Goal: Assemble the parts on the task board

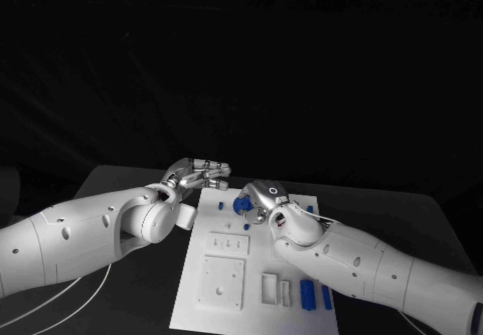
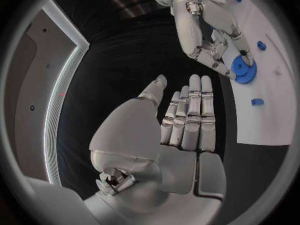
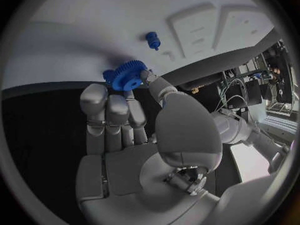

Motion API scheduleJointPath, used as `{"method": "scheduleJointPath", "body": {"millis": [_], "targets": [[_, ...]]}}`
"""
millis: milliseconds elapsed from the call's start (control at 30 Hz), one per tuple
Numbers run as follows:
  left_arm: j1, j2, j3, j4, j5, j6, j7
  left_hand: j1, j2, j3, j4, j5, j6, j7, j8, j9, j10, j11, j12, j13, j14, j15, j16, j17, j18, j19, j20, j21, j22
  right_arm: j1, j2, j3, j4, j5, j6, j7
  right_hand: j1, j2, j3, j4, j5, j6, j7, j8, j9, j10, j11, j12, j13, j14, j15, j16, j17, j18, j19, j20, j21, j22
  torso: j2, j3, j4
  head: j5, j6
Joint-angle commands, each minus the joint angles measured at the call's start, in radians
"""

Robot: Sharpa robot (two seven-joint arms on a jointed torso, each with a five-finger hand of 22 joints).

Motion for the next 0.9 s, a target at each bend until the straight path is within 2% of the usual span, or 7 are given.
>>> {"method": "scheduleJointPath", "body": {"millis": [33, 333, 667, 800, 900], "targets": [[0.001, 0.003, 0.001, 0.001, -0.004, 0.006, 0.007, 0.000, 0.008, -0.004, -0.003, -0.006, -0.009, -0.001, 0.002, 0.000, -0.006, 0.000, 0.000, 0.002, -0.002, 0.002, -0.005, -0.001, -0.005, 0.001, 0.007, 0.003, -0.001, -0.003, 0.005, -0.002, -0.001, 0.002, 0.021, 0.013, 0.002, -0.005, -0.001, 0.006, -0.004, 0.025, -0.013, 0.002, 0.001, -0.005, -0.005, -0.004, 0.041, -0.003, -0.005, -0.004, -0.001, -0.010, 0.055, -0.003, -0.002, 0.013, -0.001, 0.0000, 0.0001, 0.001, -0.001], [0.001, 0.003, 0.001, 0.001, -0.004, 0.005, 0.007, 0.000, 0.008, -0.004, -0.003, -0.006, -0.009, -0.001, 0.002, 0.000, -0.006, 0.000, 0.000, 0.002, -0.002, 0.002, -0.005, -0.001, -0.005, 0.001, 0.007, 0.003, -0.001, -0.004, 0.006, -0.002, -0.002, 0.007, 0.026, 0.015, 0.001, -0.008, -0.007, 0.012, -0.006, 0.017, -0.011, 0.002, -0.001, -0.007, -0.004, -0.008, 0.039, -0.004, -0.005, -0.006, -0.004, -0.010, 0.055, -0.004, -0.005, 0.011, 0.000, 0.0011, -0.0026, -0.001, 0.001], [0.001, 0.005, 0.001, -0.001, -0.004, 0.006, 0.007, 0.000, 0.008, -0.004, -0.003, -0.006, -0.009, -0.001, 0.002, 0.000, -0.006, 0.000, 0.000, 0.002, -0.002, 0.002, -0.005, -0.001, -0.005, 0.001, 0.007, 0.003, -0.001, -0.005, 0.004, -0.003, -0.005, 0.013, 0.024, 0.013, -0.002, -0.011, -0.011, 0.018, -0.010, 0.010, -0.010, 0.001, -0.003, -0.010, -0.003, -0.015, 0.035, -0.005, -0.005, -0.010, -0.008, -0.009, 0.055, -0.004, -0.007, 0.010, 0.000, 0.0007, -0.0007, -0.003, -0.002], [0.001, 0.005, 0.001, -0.002, -0.004, 0.005, 0.007, 0.000, 0.008, -0.004, -0.003, -0.006, -0.009, -0.001, 0.002, 0.000, -0.006, 0.000, 0.000, 0.002, -0.002, 0.002, -0.005, -0.001, -0.005, 0.001, 0.007, 0.003, -0.001, -0.005, 0.006, -0.003, -0.010, 0.025, 0.019, 0.014, -0.012, -0.018, -0.013, 0.030, -0.019, -0.031, 0.001, 0.001, -0.017, -0.017, 0.003, -0.028, 0.026, -0.006, -0.002, -0.016, -0.012, -0.007, 0.055, -0.002, -0.012, 0.008, -0.001, 0.0008, -0.0013, -0.003, 0.000], [0.001, 0.005, 0.001, -0.002, -0.004, 0.006, 0.007, 0.000, 0.008, -0.004, -0.003, -0.006, -0.009, -0.001, 0.002, 0.000, -0.006, 0.000, 0.000, 0.002, -0.002, 0.002, -0.005, -0.001, -0.005, 0.001, 0.007, 0.003, -0.001, -0.005, 0.007, -0.003, -0.014, 0.039, 0.016, 0.017, -0.045, -0.022, -0.026, 0.062, -0.031, -0.098, 0.016, 0.001, -0.023, -0.026, 0.009, -0.043, 0.016, -0.007, 0.002, -0.022, -0.017, -0.001, 0.055, 0.002, -0.018, 0.005, -0.001, 0.0006, -0.0012, -0.003, 0.000]]}}
